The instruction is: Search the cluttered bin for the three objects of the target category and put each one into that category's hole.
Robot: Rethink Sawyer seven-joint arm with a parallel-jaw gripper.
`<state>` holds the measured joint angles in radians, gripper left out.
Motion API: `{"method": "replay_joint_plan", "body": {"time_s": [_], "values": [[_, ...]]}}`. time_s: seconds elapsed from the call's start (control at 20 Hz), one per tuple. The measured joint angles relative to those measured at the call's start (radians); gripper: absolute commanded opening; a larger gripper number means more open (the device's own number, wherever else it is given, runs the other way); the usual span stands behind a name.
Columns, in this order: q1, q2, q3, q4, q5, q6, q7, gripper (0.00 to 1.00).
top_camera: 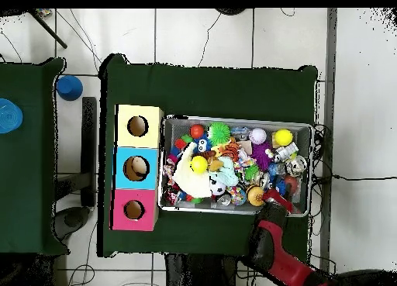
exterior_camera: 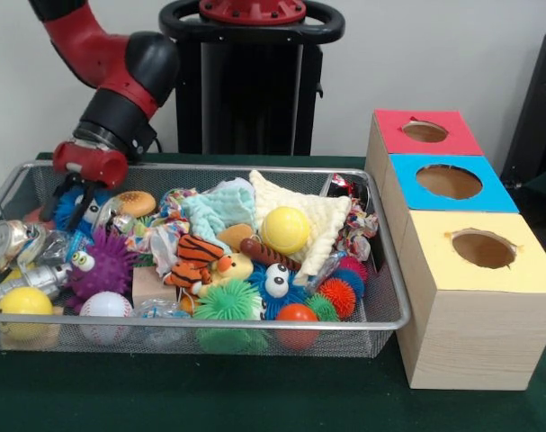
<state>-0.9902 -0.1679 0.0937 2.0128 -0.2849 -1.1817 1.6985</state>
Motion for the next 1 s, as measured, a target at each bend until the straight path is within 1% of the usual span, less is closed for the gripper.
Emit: {"method": "replay_joint_plan", "body": {"time_s": [0.05,0.1,0.15,0.2,0.25,0.35,0.5,0.55,0.6,0.7,0.8,1.0], "values": [[0.016,-0.018,-0.006,0.001,0.020,0.052,0.000,1.00],[0.045,-0.055,-0.017,0.003,0.047,0.140,0.000,1.00],[0.066,-0.086,-0.025,0.003,0.064,0.200,0.000,1.00],[0.108,-0.146,-0.043,0.003,0.095,0.331,0.000,1.00],[0.136,-0.185,-0.057,0.002,0.118,0.436,0.000,1.00],[0.165,-0.221,-0.073,-0.001,0.143,0.562,0.000,1.00],[0.205,-0.267,-0.095,-0.017,0.173,0.799,0.000,1.00],[0.218,-0.278,-0.109,-0.026,0.183,0.918,0.000,1.00],[0.221,-0.279,-0.114,-0.030,0.186,0.956,0.000,1.00],[0.226,-0.282,-0.128,-0.045,0.190,1.072,0.000,1.00],[0.226,-0.284,-0.132,-0.063,0.190,1.132,0.000,1.00],[0.234,-0.286,-0.136,-0.086,0.189,1.166,0.000,1.00]]}}
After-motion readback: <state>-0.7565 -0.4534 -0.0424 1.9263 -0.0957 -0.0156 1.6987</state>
